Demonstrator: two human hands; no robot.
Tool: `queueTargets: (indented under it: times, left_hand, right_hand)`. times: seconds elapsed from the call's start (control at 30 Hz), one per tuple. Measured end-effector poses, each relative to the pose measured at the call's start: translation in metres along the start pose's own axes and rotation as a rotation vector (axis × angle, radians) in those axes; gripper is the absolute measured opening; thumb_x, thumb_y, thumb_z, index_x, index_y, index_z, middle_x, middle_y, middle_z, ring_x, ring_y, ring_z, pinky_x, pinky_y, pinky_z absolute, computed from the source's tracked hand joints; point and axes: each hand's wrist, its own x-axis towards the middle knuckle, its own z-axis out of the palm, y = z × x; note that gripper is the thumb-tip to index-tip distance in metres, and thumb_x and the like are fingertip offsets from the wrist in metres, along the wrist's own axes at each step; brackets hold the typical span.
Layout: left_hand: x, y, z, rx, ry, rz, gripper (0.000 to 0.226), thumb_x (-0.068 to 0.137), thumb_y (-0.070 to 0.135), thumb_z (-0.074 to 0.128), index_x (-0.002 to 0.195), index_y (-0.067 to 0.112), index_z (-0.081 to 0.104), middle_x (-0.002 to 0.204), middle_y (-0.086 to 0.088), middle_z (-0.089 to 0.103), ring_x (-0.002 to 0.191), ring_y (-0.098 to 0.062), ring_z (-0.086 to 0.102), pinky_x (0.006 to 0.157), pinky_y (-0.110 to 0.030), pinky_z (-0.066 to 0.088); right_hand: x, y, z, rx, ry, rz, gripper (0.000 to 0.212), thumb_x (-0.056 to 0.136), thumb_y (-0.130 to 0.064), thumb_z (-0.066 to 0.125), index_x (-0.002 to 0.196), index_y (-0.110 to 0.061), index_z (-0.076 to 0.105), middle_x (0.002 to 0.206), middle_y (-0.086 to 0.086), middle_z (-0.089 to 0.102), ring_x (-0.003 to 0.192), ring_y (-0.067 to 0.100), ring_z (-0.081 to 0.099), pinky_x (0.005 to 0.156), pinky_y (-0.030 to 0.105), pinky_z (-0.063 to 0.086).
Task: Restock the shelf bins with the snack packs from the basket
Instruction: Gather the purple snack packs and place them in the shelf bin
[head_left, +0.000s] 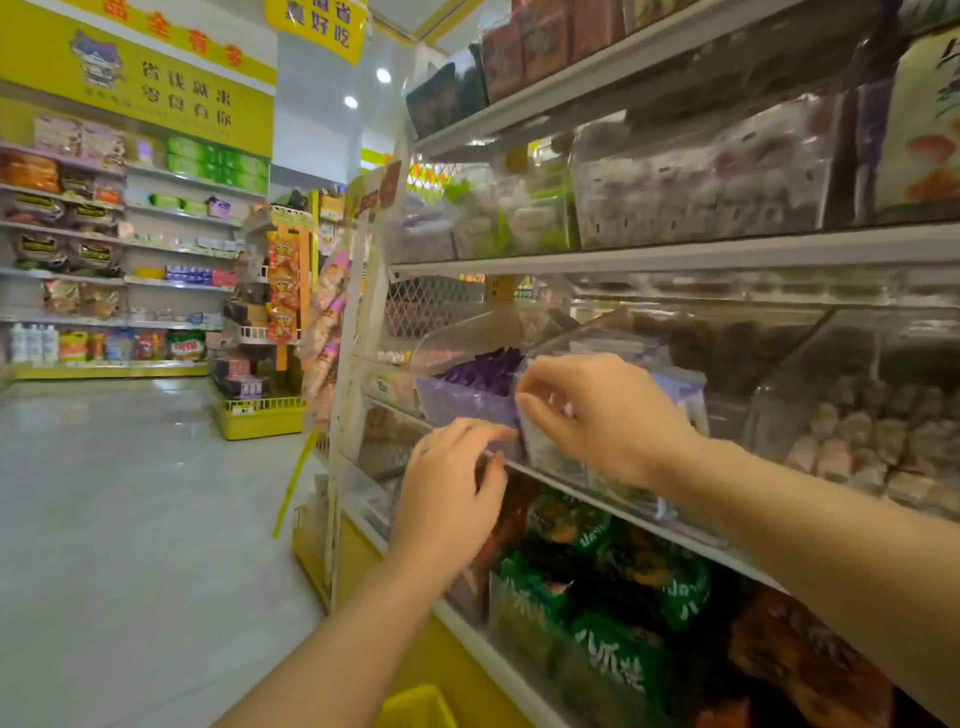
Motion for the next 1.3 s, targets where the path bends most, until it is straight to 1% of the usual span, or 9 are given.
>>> queueTargets:
  times: [0.2,0.33,0.53,0.67,0.77,0.87,0.97,1.1,1.3]
  left_hand:
    - [-0.122,-0.07,-0.028,0.072,0.057,-0.255,0.027,0.082,0.014,0.052,0.102,0.018,0.07,0.102,0.001,0.066,0.098,-0.021,0.062,0.089,-0.04,0.049]
    - [-0.204,-0.117,-0.046,0.14,0.011,-0.474,0.025,0.084,0.004,0.059,0.101,0.017,0.07,0.102,-0.002,0.067,0.098,-0.023,0.063,0.089,-0.038,0.049]
    - [-0.311,-0.183,-0.078,0.202,-0.078,-0.817,0.021,0.091,0.009,0.056,0.104,0.02,0.068,0.107,0.002,0.066,0.102,-0.015,0.061,0.087,-0.034,0.048]
    - [-0.375,-0.219,-0.08,0.193,-0.263,-1.047,0.023,0.093,0.014,0.056,0.113,0.021,0.065,0.114,0.001,0.064,0.103,-0.015,0.059,0.088,-0.031,0.047]
    - [-0.414,-0.237,-0.069,0.134,-0.599,-1.201,0.029,0.093,0.02,0.058,0.122,0.02,0.06,0.12,0.0,0.062,0.1,-0.013,0.057,0.083,-0.025,0.046]
    - [-0.441,-0.247,-0.054,0.188,-1.053,-1.155,0.041,0.09,0.027,0.062,0.13,0.021,0.055,0.128,-0.002,0.06,0.111,-0.019,0.057,0.087,-0.025,0.044]
    - [-0.457,-0.25,-0.041,0.256,-1.325,-1.05,0.056,0.085,0.03,0.067,0.137,0.023,0.047,0.136,-0.006,0.051,0.121,-0.025,0.051,0.098,-0.035,0.044]
    - [-0.472,-0.254,-0.036,0.387,-1.43,-0.954,0.064,0.081,0.03,0.069,0.138,0.026,0.04,0.138,-0.007,0.048,0.124,-0.028,0.048,0.101,-0.043,0.043]
    - [-0.479,-0.256,-0.037,0.417,-1.399,-0.918,0.075,0.08,0.038,0.068,0.143,0.029,0.029,0.14,-0.006,0.043,0.125,-0.03,0.045,0.097,-0.044,0.045]
  right_hand:
    - [-0.058,-0.075,0.136,0.149,-0.243,-0.046,0.015,0.09,-0.036,0.053,0.1,-0.03,0.061,0.096,-0.009,0.068,0.094,0.016,0.063,0.065,0.028,0.037]
    - [-0.101,-0.12,0.226,0.288,-0.446,0.017,0.016,0.091,-0.034,0.052,0.101,-0.029,0.063,0.097,-0.009,0.069,0.095,0.018,0.063,0.072,0.032,0.048]
    - [-0.164,-0.173,0.337,0.464,-0.771,0.103,0.021,0.092,-0.032,0.053,0.107,-0.024,0.064,0.1,-0.003,0.069,0.094,0.019,0.063,0.072,0.031,0.048]
    - [-0.198,-0.196,0.397,0.59,-1.061,0.157,0.026,0.094,-0.031,0.053,0.116,-0.019,0.06,0.108,0.003,0.065,0.095,0.022,0.061,0.078,0.034,0.051]
    - [-0.224,-0.209,0.435,0.651,-1.26,0.145,0.031,0.093,-0.026,0.055,0.123,-0.018,0.056,0.114,0.006,0.064,0.096,0.023,0.06,0.08,0.033,0.051]
    - [-0.251,-0.222,0.464,0.678,-1.387,0.103,0.036,0.09,-0.025,0.059,0.125,-0.019,0.056,0.121,0.007,0.061,0.103,0.023,0.059,0.081,0.03,0.048]
    - [-0.269,-0.233,0.483,0.698,-1.462,0.066,0.046,0.085,-0.029,0.068,0.128,-0.021,0.054,0.125,0.005,0.06,0.109,0.024,0.058,0.082,0.028,0.045]
    - [-0.278,-0.242,0.498,0.709,-1.505,0.041,0.063,0.073,-0.032,0.08,0.128,-0.024,0.051,0.122,0.001,0.059,0.107,0.022,0.057,0.089,0.034,0.048]
    - [-0.277,-0.244,0.503,0.776,-1.491,0.138,0.056,0.08,-0.023,0.074,0.13,-0.021,0.049,0.124,0.005,0.06,0.106,0.022,0.058,0.088,0.031,0.048]
